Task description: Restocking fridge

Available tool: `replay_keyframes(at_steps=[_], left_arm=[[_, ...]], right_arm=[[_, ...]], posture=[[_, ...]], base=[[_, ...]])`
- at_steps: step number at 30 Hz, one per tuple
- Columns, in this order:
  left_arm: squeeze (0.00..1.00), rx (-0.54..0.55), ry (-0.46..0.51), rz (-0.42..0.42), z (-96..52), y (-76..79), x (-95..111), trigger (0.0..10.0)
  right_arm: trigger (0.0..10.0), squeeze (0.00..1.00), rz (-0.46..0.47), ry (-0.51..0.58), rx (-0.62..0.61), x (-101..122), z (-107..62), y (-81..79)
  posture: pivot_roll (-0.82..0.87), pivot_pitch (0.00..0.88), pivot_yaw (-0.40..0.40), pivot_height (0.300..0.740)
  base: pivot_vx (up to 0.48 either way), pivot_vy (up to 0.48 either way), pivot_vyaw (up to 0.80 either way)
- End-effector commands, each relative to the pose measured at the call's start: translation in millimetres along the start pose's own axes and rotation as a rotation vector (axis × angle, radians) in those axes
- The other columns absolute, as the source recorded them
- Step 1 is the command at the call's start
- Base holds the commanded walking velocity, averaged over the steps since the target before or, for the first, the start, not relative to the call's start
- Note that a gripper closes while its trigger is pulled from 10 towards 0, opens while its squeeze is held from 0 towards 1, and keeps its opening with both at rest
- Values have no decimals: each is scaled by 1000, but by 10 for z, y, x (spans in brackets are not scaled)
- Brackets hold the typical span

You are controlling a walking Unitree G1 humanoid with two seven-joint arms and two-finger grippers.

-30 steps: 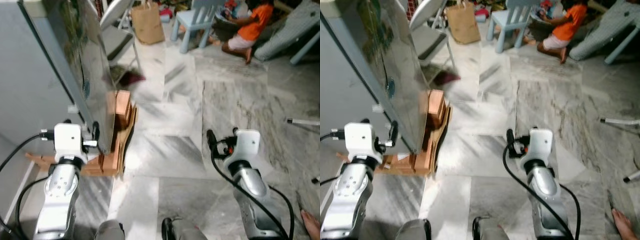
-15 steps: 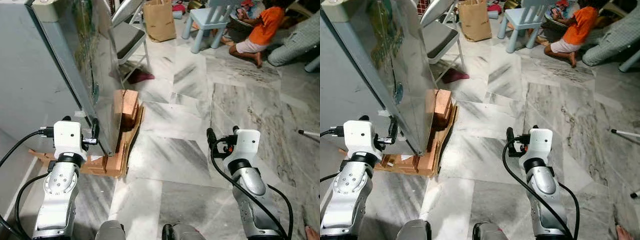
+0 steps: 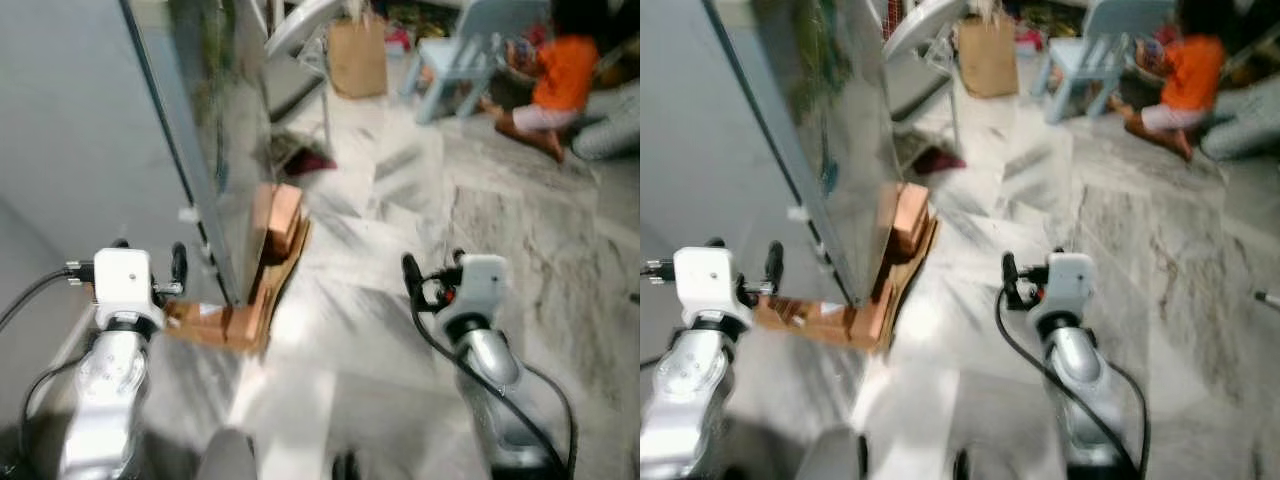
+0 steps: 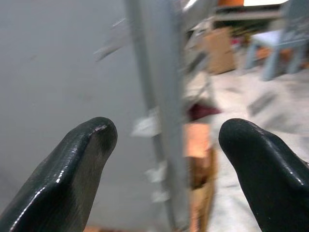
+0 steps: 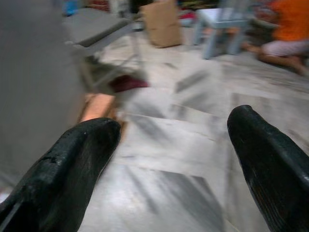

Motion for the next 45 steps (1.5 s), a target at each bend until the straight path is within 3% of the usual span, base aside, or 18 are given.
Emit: replay_keyframes(at_steps=[1, 8, 17, 27, 45], left_arm=[[0, -11, 3, 4, 8, 2, 13, 10000], [0, -35, 11, -1, 13, 21, 33, 10000], [0, -44, 7, -12, -29, 41, 21, 10000], [0, -31, -1, -10, -65, 40, -5, 10000], [0, 29, -32, 1, -260, -22, -65, 10000]], right_arm=[[10000, 0, -4, 5, -13, 19, 0, 43], [10000, 0, -9, 7, -18, 19, 9, 61], [10000, 0, -8, 9, -12, 20, 20, 45], [10000, 0, -12, 6, -13, 14, 11, 56], [10000, 0, -15, 1, -9, -1, 14, 54]], posture=[[82, 149, -70, 740], [84, 148, -69, 740], [89, 148, -71, 740], [86, 150, -71, 740], [96, 154, -72, 740]], base=[[0, 0, 0], [0, 0, 0], [311, 0, -723], [295, 0, 0], [73, 0, 0]])
Point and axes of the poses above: a point about 5 cm out from each wrist's last joint towards the gripper, its own z axis pointing out of the wrist towards the gripper, its own x axis along the axis of the wrist's last joint, y = z × x, the point moved 1 cm from there along z, pointing out of the wrist towards the gripper, and after that the axes turned 9 degrees about -z, right-handed, at the moved point
